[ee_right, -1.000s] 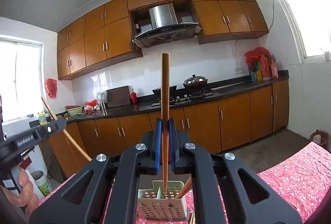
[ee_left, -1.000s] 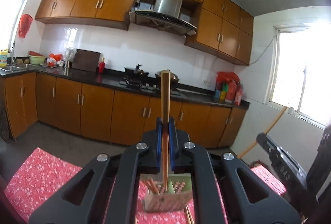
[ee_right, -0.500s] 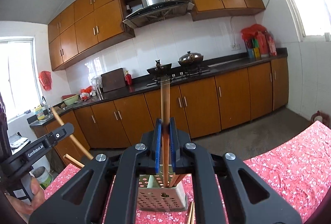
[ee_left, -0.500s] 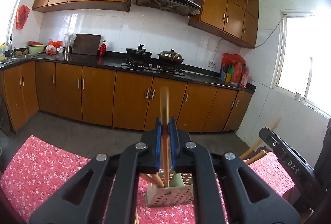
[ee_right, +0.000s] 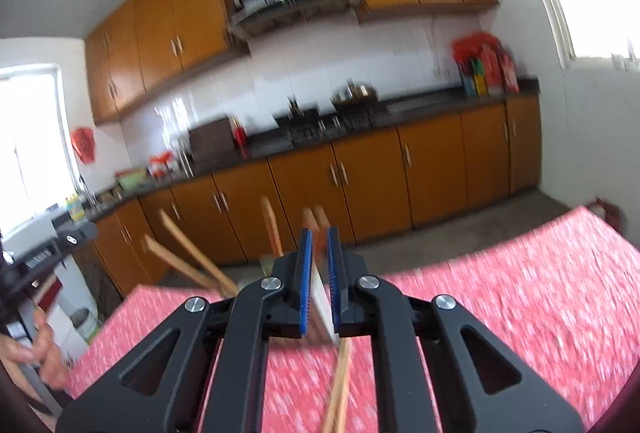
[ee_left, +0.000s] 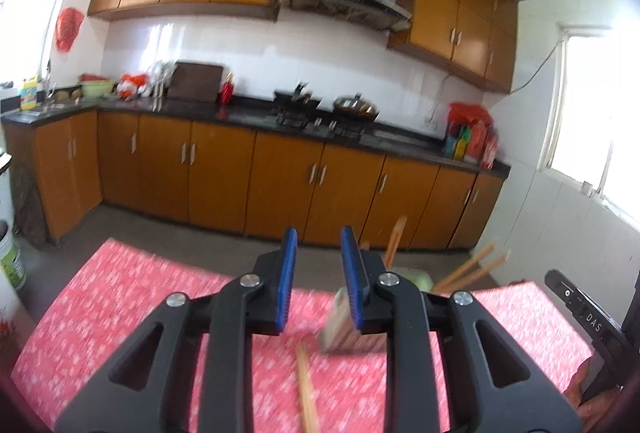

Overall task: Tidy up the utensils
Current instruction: 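Move the left gripper back to the loose chopsticks while the right gripper returns too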

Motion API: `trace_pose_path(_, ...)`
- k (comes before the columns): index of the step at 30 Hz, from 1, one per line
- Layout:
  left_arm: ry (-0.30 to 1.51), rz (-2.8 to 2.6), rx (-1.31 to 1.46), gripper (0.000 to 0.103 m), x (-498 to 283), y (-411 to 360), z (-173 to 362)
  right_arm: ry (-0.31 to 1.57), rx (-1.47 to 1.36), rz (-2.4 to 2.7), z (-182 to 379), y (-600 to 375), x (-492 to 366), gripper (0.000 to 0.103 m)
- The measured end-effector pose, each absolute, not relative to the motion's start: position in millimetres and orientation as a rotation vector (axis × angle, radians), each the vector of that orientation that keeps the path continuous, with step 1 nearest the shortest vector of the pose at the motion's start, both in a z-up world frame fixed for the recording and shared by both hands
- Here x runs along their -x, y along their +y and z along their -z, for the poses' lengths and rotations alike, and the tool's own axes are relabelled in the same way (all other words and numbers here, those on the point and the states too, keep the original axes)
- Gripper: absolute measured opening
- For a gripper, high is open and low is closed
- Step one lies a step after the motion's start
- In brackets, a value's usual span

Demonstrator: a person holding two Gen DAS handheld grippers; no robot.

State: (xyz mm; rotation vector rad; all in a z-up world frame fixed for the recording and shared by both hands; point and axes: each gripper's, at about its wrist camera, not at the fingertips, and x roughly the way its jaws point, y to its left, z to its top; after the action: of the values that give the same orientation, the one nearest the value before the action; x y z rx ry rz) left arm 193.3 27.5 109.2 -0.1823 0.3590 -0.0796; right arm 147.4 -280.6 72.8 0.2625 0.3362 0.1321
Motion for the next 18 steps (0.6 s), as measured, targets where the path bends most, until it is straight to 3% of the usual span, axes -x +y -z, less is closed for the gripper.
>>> trace_pose_path(7, 0.604, 0.012, 0.144, 0.025, -181.3, 55.3, -14.3, 0.730, -0.277, -0.153, 44.5, -275.7, -155.8, 0.009)
trace_pose_path(18, 0.769, 0.057, 0.164, 0.025, -174.4, 60.5, 50.0, 0.934, -0.205, -0.214, 109.5, -235.4, -167.0, 0.009)
